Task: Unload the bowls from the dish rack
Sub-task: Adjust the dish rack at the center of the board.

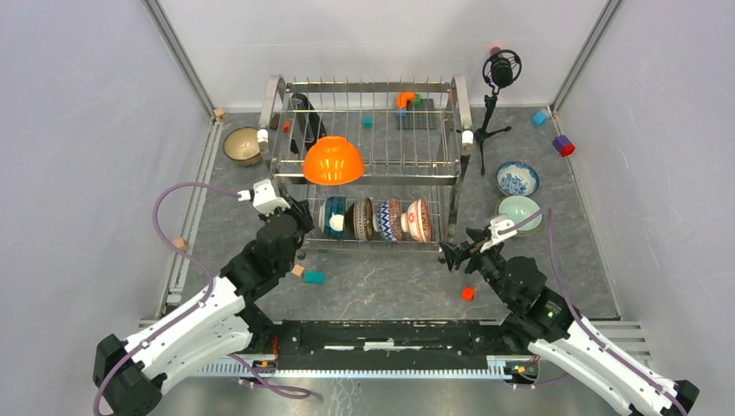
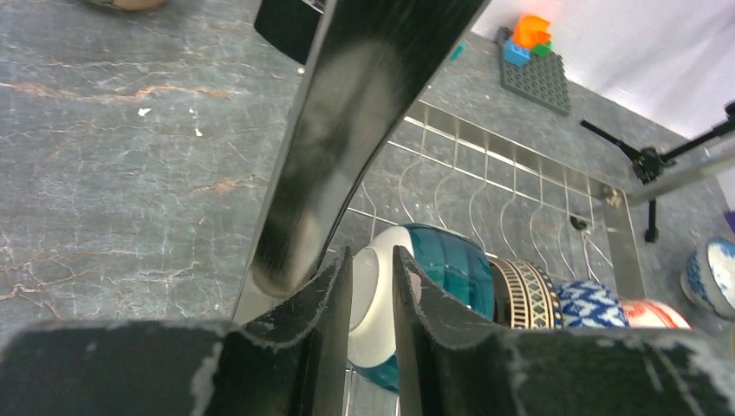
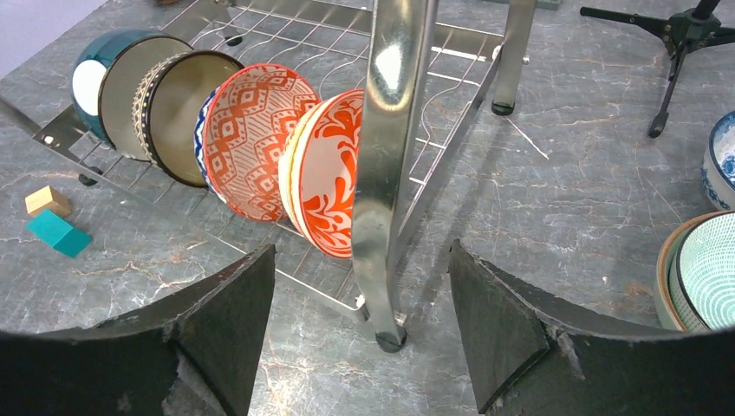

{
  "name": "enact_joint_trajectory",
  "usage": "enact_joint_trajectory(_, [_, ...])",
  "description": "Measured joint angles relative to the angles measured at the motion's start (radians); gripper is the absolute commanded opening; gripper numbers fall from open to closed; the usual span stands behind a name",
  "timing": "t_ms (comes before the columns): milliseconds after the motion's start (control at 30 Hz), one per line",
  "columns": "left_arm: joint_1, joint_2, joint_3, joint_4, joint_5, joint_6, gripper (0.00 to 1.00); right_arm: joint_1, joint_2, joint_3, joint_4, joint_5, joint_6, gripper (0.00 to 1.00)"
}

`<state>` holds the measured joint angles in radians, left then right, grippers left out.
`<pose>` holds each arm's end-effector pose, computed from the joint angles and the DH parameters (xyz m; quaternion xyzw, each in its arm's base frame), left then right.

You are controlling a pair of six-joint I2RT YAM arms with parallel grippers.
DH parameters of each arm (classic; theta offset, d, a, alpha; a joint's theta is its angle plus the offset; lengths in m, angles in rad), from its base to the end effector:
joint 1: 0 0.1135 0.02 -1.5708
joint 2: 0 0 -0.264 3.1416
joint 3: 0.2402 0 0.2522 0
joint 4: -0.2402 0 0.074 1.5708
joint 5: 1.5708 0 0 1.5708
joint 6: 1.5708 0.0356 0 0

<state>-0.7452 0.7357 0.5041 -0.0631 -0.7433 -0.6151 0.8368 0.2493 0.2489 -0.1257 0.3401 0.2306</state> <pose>0.1430 -0.0992 0.2637 -0.1672 0.7609 -0.1222 0.6149 0.0864 0.0781 0.2250 -0.1139 0.7391 0.2222 0.6256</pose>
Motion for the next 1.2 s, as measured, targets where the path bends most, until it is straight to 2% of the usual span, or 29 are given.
enact_joint_trajectory(133, [0.047,0.068,0.035,0.017,0.003,-0.013,0.34,0.0,-0.007,0.0,-0.005,-0.002,0.0,0.78])
enact_joint_trajectory(200, [0.057,0.082,0.049,-0.002,0.017,-0.011,0.41,0.0,-0.009,0.0,-0.011,-0.003,0.0,0.78])
enact_joint_trajectory(267, [0.059,0.06,0.058,-0.045,0.05,-0.012,0.52,0.0,-0.016,0.0,-0.021,-0.003,-0.001,0.78])
enact_joint_trajectory(333, [0.059,0.009,0.061,-0.099,0.089,-0.019,0.63,0.0,-0.026,0.001,-0.028,-0.003,-0.003,0.78])
enact_joint_trajectory(533, [0.059,-0.233,0.093,-0.277,0.221,-0.068,0.87,0.0,-0.042,0.001,-0.027,-0.003,-0.004,0.78])
enact_joint_trajectory(700, [0.059,-0.424,0.108,-0.311,0.362,-0.129,0.95,0.0,-0.041,0.001,-0.025,-0.003,-0.004,0.78])
enact_joint_trajectory(733, [0.059,-0.439,0.108,-0.303,0.385,-0.142,0.99,0.0,-0.04,0.001,-0.024,-0.003,-0.004,0.78])
enact_joint_trajectory(933, [0.059,-0.443,0.096,-0.132,0.558,-0.287,1.0,0.0,-0.03,0.001,-0.011,-0.003,-0.004,0.78])
enact_joint_trajectory(1200, [0.058,-0.358,0.066,0.129,0.697,-0.48,1.0,0.0,-0.03,0.001,-0.011,-0.002,-0.004,0.78])
